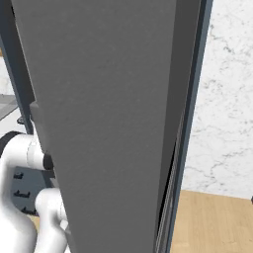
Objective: Place one tomato and one fish in each tupperware on the nearby counter, to pack two identical lunches.
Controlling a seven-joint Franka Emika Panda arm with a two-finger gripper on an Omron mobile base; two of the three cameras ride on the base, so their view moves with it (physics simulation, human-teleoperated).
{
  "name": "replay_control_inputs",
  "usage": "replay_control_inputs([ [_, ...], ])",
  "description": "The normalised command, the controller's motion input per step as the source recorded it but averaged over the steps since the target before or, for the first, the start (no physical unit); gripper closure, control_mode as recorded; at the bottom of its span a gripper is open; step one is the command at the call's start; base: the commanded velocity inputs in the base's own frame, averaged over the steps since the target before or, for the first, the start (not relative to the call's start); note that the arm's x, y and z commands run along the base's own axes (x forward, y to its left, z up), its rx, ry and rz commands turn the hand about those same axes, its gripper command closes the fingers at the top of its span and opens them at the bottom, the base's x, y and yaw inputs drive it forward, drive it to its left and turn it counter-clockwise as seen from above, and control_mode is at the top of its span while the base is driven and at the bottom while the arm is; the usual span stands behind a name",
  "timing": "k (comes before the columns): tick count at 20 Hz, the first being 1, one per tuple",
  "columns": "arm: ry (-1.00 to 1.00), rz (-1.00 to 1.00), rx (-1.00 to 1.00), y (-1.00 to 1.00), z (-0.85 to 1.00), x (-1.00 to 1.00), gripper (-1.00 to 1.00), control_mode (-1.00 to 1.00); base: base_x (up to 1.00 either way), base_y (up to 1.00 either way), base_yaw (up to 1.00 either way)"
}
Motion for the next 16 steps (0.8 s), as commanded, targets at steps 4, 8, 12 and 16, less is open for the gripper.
replay_control_inputs([
  [4,0.0,0.01,-0.01,0.23,-0.1,-0.65,1.0,-1.0,0.0,0.0,0.0],
  [8,0.0,0.0,0.0,0.0,0.0,0.0,1.0,1.0,-0.61,0.8,0.0],
  [12,0.0,0.0,0.0,0.0,0.0,0.0,1.0,1.0,-0.45,1.0,0.01],
  [16,0.0,0.0,0.0,0.0,0.0,0.0,1.0,1.0,-0.08,1.0,0.01],
])
